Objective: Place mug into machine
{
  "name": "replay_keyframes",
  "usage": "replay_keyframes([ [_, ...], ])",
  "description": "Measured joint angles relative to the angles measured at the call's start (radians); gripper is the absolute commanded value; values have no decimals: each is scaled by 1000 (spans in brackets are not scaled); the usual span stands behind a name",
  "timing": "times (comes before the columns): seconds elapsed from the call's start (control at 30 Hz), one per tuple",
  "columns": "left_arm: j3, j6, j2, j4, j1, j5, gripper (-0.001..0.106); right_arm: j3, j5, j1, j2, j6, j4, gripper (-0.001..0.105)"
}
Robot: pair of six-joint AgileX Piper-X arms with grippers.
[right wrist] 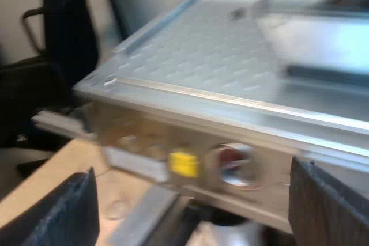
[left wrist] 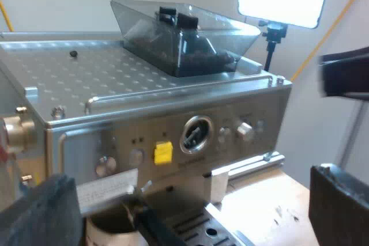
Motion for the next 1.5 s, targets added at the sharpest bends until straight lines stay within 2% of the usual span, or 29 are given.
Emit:
replay_keyframes([
  [0.1, -36, -3, 51, 0, 0, -30, 82, -20, 0, -39, -60, -3, 91, 70],
  [0.2, -104, -3, 148, 1, 0, -102, 82, -27, -39, -135, -136, -6, 237, 70],
  [0.3, -166, -3, 229, 0, 29, -107, 82, -27, -97, -260, -198, -14, 331, 70],
  [0.37, -174, -3, 242, 0, 43, -107, 82, -27, -118, -297, -213, -20, 353, 70],
  [0.43, -199, -3, 291, 0, 129, -78, 82, -27, -207, -451, -256, -53, 433, 70],
  [0.5, -203, -3, 303, 4, 188, -39, 82, -27, -251, -530, -271, -73, 465, 70],
  [0.6, -203, 54, 311, 22, 308, -25, 82, -27, -361, -688, -282, -114, 507, 70],
  [0.73, -203, 120, 310, 93, 437, 2, 82, -27, -426, -850, -281, -157, 527, 70],
  [0.77, -205, 129, 310, 133, 487, 20, 82, -27, -443, -906, -287, -186, 530, 70],
  [0.8, -205, 135, 310, 172, 514, 29, 82, -27, -459, -946, -287, -223, 537, 70],
  [0.87, -205, 138, 310, 208, 538, 24, 82, -27, -461, -992, -293, -252, 543, 70],
  [0.9, -205, 140, 305, 225, 541, 13, 82, -22, -461, -1023, -302, -274, 543, 70],
  [1.07, -205, 159, 242, 258, 541, -39, 82, 35, -464, -1087, -369, -291, 543, 70],
  [1.23, -207, 161, 155, 314, 541, -42, 82, 115, -464, -1088, -454, -283, 564, 70],
  [1.3, -207, 161, 103, 346, 541, -46, 82, 164, -464, -1088, -537, -283, 592, 70],
  [1.47, -207, 167, 14, 410, 541, -52, 82, 189, -464, -1088, -697, -268, 604, 70],
  [1.5, -210, 177, -45, 422, 541, -61, 82, 189, -464, -1088, -715, -268, 606, 70],
])
